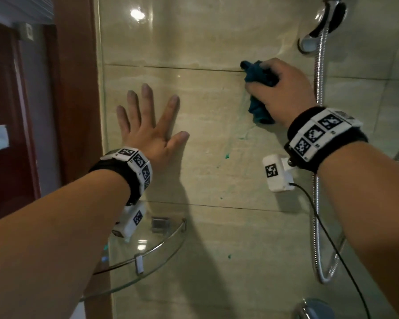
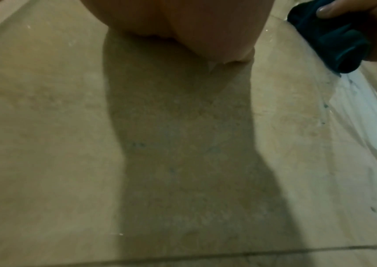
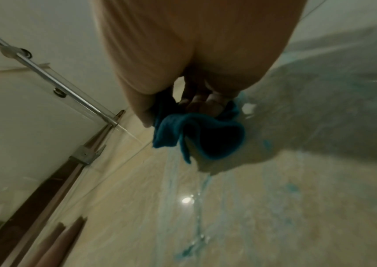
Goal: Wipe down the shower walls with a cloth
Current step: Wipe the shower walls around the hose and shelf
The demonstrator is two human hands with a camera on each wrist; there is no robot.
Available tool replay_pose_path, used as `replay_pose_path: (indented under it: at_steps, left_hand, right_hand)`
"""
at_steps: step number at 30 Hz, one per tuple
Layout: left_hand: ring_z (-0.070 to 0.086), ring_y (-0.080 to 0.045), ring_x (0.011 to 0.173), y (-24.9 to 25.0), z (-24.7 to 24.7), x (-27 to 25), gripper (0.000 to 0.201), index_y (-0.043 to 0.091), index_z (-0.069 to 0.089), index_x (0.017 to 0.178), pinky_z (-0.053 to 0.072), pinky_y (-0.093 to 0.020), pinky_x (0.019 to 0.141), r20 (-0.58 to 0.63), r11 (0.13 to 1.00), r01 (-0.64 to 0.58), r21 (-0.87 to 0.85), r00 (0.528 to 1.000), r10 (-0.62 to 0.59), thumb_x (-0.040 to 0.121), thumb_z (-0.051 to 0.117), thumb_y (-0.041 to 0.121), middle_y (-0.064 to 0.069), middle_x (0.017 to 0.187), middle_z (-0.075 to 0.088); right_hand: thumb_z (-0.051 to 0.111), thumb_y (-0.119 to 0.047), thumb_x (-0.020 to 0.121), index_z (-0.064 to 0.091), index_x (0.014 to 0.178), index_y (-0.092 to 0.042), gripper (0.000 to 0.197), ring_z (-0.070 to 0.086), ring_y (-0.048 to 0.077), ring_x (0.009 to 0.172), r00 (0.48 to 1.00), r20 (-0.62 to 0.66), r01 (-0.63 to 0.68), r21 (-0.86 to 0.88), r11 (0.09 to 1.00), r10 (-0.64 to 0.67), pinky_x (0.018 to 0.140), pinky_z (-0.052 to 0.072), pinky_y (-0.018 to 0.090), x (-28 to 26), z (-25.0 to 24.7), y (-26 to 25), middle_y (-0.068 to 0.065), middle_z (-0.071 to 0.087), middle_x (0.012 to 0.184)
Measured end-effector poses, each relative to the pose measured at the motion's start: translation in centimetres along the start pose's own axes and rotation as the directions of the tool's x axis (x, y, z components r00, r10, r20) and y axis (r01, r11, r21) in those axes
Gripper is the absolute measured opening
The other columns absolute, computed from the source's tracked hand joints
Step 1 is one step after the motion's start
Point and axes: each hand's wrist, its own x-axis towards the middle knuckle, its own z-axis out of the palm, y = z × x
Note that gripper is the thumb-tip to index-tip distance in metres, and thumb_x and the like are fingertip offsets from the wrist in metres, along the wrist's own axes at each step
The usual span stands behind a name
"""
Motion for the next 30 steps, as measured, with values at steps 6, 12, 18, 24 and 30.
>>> replay_pose_path:
  at_steps: [6, 12, 18, 24, 30]
  left_hand:
    - [-0.033, -0.039, 0.152, -0.2, 0.6, 0.0, 0.073, 0.055, -0.018, 0.157, -0.016, -0.066, 0.121, -0.033, 1.000, -0.021, -0.016, 0.999, 0.020, 0.100, 0.019, 0.080, -0.006, 0.166, -0.037]
    - [-0.033, -0.039, 0.153, -0.5, 0.6, -0.5, 0.068, 0.054, -0.016, 0.158, -0.020, -0.063, 0.121, 0.005, 0.998, -0.046, -0.035, 0.999, 0.046, 0.103, 0.019, 0.073, -0.004, 0.167, -0.036]
    - [0.002, -0.032, 0.159, -1.8, -2.8, -1.7, 0.048, 0.051, 0.043, 0.153, 0.003, -0.051, 0.128, -0.010, 0.991, -0.033, -0.130, 0.999, 0.032, 0.109, 0.026, 0.060, 0.003, 0.175, 0.005]
    - [0.055, -0.029, 0.119, -3.3, -6.6, -2.6, 0.026, 0.021, 0.082, 0.106, 0.043, -0.040, 0.105, -0.115, 0.987, 0.001, -0.164, 0.993, -0.020, 0.103, 0.061, 0.037, 0.004, 0.127, 0.067]
    - [0.065, -0.028, 0.079, -2.7, -10.6, -3.6, 0.050, 0.009, 0.066, 0.079, 0.053, -0.041, 0.075, 0.097, 0.992, 0.125, -0.036, 0.988, -0.120, 0.106, 0.051, 0.049, -0.008, 0.082, 0.069]
  right_hand:
    - [0.073, -0.035, 0.090, 0.068, 0.104, -0.021, 0.020, 0.055, 0.001, 0.081, 1.000, 0.005, 0.014, -0.001, 1.000, -0.014, 0.068, 0.043, 0.012, 0.9, -0.2, 0.5, -0.004, 0.064, 0.095]
    - [0.073, -0.025, 0.090, 0.071, 0.118, -0.024, 0.028, 0.057, -0.002, 0.095, 1.000, -0.007, 0.030, -0.010, 0.999, -0.030, 0.071, 0.036, -0.002, 0.5, 0.6, 0.5, -0.009, 0.065, 0.108]
    - [0.074, -0.026, 0.089, 0.071, 0.114, -0.025, 0.026, 0.062, 0.006, 0.101, 1.000, 0.013, 0.022, 0.022, 1.000, -0.023, 0.084, 0.047, 0.016, 0.5, 0.5, 0.3, -0.010, 0.066, 0.107]
    - [0.073, -0.026, 0.091, 0.069, 0.116, -0.026, 0.025, 0.060, 0.012, 0.102, 0.999, 0.036, 0.015, -0.014, 1.000, -0.015, 0.082, 0.042, 0.021, 0.3, 0.4, 0.0, -0.009, 0.064, 0.111]
    - [0.071, -0.023, 0.091, 0.069, 0.120, -0.025, 0.029, 0.062, 0.020, 0.108, 0.999, 0.046, 0.023, -0.066, 0.998, -0.020, 0.085, 0.045, 0.026, 0.9, -0.2, -2.2, 0.000, 0.068, 0.120]
